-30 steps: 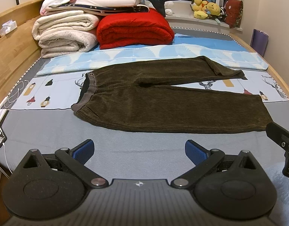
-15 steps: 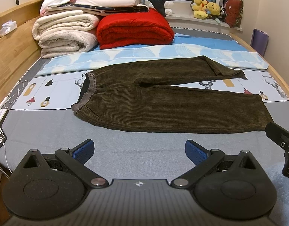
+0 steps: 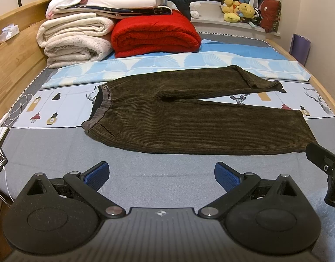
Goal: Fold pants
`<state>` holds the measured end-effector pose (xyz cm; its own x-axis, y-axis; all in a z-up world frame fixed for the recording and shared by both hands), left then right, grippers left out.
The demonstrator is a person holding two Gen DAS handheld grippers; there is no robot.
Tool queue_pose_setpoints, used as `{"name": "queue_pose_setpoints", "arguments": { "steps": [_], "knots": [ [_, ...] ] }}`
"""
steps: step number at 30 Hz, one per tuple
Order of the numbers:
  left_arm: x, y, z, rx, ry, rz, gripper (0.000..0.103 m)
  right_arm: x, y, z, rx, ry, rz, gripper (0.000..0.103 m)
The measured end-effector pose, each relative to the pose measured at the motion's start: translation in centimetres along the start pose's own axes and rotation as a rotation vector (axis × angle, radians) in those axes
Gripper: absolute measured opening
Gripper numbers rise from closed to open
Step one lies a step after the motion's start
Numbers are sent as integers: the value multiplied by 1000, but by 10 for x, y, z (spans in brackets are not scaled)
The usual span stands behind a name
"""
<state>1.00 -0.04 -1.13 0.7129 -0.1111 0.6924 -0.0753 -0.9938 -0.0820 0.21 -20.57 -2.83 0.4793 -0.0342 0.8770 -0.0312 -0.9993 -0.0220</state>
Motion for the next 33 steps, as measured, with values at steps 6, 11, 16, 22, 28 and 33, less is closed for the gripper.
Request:
{"name": "queue_pose_setpoints", "arguments": {
  "steps": [6,11,16,22,28,33],
  "knots": [
    [0,0,1,-2,-3,-4,103,0,1,1,3,-3,0,102],
    [0,-1,1,-2,-3,-5,103,-1,1,2,5,-5,1,102],
    [-1,-1,1,-1,-3,-4,102,-1,1,2,3,-5,2,102],
    [-1,-2,1,-1,-4,-4,103,-3,1,3,5,-8,-1,102],
    [-2,-4,5,-4,-13,-11,103,-5,-1,6,6,-12,0,102],
    [-3,-19,29,-33,-57,-75,103,-14,9,24,8,-51,39,102]
  ]
}}
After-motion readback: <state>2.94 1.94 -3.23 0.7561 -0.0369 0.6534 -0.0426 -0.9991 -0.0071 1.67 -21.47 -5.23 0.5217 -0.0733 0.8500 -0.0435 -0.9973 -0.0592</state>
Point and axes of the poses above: each gripper's, at about its wrist camera, not at the fingertips, and z roughly the way its jaws point, y to its right, x to its top, the point moved 2 cm from there along z, roughly the way its jaws point, and after that the axes turned 2 degrees about y, right-handed, at the moved point
